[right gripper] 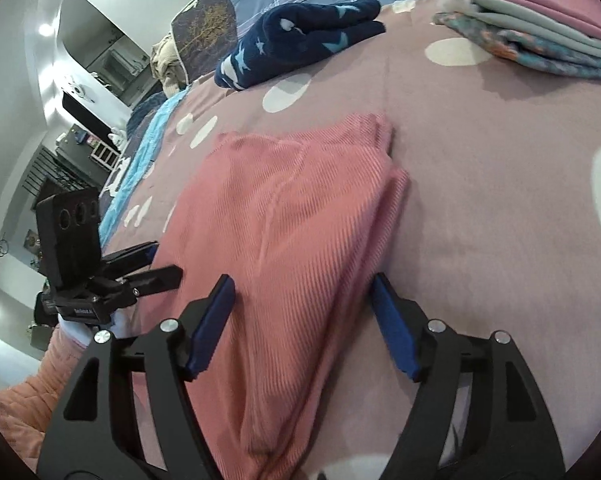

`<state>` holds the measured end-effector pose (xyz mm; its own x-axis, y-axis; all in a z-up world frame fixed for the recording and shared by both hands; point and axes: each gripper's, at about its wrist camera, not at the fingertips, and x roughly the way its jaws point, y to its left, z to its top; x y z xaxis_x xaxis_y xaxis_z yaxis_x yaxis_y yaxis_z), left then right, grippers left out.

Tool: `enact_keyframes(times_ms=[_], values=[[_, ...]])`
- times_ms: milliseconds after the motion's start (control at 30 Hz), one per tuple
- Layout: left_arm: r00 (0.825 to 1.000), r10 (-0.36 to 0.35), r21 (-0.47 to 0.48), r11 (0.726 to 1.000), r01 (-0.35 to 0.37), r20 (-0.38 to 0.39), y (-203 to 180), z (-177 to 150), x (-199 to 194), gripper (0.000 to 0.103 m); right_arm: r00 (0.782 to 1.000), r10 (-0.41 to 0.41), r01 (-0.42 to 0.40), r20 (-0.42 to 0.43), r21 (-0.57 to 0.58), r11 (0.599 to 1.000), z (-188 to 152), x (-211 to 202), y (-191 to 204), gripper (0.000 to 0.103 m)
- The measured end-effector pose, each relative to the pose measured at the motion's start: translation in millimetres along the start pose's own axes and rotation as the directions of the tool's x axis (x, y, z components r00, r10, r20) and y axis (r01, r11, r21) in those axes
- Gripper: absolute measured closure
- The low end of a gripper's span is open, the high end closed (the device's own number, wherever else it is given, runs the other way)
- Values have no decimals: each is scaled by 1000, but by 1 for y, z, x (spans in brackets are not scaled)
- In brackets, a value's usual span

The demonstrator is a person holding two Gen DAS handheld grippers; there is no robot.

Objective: Fold small clothes
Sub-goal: 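Grasp the folded shirt's end with both grippers, then lift the folded shirt with both grippers and carry it toward the clothes stack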

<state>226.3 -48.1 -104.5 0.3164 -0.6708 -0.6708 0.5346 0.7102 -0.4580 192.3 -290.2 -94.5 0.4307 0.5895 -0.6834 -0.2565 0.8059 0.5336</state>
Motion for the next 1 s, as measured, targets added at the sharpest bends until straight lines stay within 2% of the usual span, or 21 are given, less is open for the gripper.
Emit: enact_keyframes(times_ms=[100, 200, 267, 300, 333, 367, 400, 433, 533, 633, 767, 833, 1000], values=[[1000, -4, 11, 1000, 4, 4, 0, 3, 4, 27, 1000, 19, -19, 1, -23, 1000, 6, 7, 0, 30], [1000, 21, 42, 999, -21, 6, -4, 7, 9, 27, 1000, 22, -22, 9, -50, 998, 9, 12, 3, 31], [999, 42, 57, 997, -43, 12, -6, 8, 10, 28, 999, -26, 27, 20, -75, 997, 10, 15, 7, 43], [998, 54, 66, 996, -55, 18, -8, 9, 10, 34, 998, -58, 60, 30, -86, 994, 10, 15, 10, 47], [998, 62, 81, 995, -64, 27, -10, 8, 8, 39, 995, -95, 99, 44, -99, 990, 8, 15, 15, 57], [997, 72, 105, 992, -76, 42, -15, 7, 4, 51, 993, -107, 112, 53, -109, 988, 7, 15, 19, 67], [994, 89, 122, 988, -95, 57, -19, 6, 1, 62, 991, -117, 124, 65, -122, 985, 5, 13, 26, 73], [992, 108, 141, 983, -117, 72, -23, 6, -3, 66, 987, -139, 150, 84, -143, 978, 3, 10, 34, 80], [979, 143, 190, 967, -169, 146, -45, 1, -27, 72, 970, -184, 215, 157, -210, 954, -4, -4, 57, 83], [964, 152, 238, 950, -204, 219, -70, -3, -52, 75, 941, -203, 276, 270, -271, 922, -19, -36, 89, 83], [944, 125, 296, 930, -219, 305, -111, -4, -86, 76, 900, -203, 335, 385, -314, 888, -39, -79, 120, 83], [934, 107, 329, 917, -225, 340, -134, -2, -98, 76, 871, -208, 370, 446, -314, 875, -49, -106, 134, 83], [910, 53, 395, 889, -231, 412, -189, 17, -109, 76, 806, -218, 416, 551, -265, 870, -56, -163, 144, 83]])
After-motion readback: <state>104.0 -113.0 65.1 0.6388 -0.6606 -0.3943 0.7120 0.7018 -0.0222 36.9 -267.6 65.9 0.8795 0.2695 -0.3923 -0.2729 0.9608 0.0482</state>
